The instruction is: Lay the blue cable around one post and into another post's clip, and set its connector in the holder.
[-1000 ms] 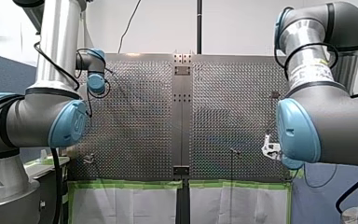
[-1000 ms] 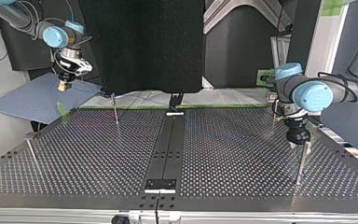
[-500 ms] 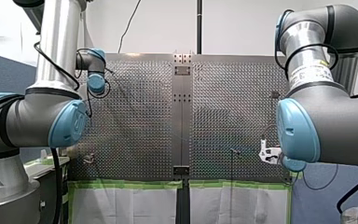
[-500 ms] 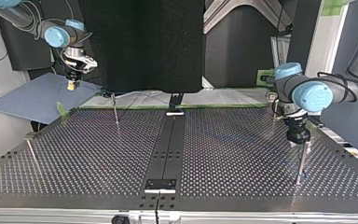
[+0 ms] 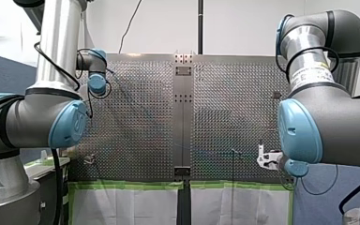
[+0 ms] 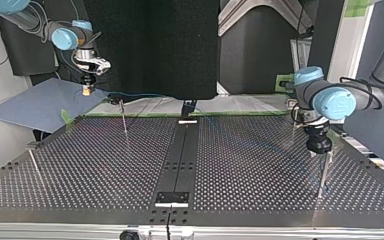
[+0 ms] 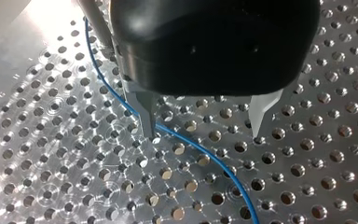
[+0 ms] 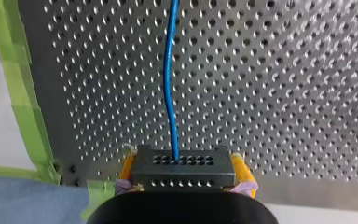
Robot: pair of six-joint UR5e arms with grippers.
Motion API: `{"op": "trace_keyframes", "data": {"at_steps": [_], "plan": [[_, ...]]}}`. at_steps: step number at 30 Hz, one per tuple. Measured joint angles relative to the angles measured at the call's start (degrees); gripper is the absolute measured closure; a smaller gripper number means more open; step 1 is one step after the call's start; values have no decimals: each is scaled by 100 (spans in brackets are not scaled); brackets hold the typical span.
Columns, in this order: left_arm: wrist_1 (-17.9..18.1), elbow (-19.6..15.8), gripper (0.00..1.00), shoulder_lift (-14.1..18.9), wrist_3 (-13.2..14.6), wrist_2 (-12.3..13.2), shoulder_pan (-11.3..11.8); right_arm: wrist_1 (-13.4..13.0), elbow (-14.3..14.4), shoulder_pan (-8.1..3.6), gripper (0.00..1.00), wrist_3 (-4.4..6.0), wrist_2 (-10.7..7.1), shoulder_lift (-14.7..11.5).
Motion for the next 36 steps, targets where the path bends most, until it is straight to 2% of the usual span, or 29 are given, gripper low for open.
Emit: {"op": "trace_keyframes", "data": {"at_steps": [6,11,18,23,26,33,36], "plan": [[-34,0,0,0,25,-1,-15,-14,0,4,100,33,-277,4],[-82,0,0,1,58,-42,-24,-70,-6,5,100,135,-510,6],[-244,0,0,25,-73,6,-13,-95,-9,7,100,197,-839,6],[-450,-44,0,191,62,44,32,-96,-10,18,100,236,-1092,7],[-590,-146,0,324,141,58,109,-101,-10,26,100,265,-1240,7],[-913,-456,0,645,285,273,407,-110,-13,44,100,333,-1558,6],[-1044,-588,0,779,396,227,539,-112,-15,54,100,350,-1685,6]]}}
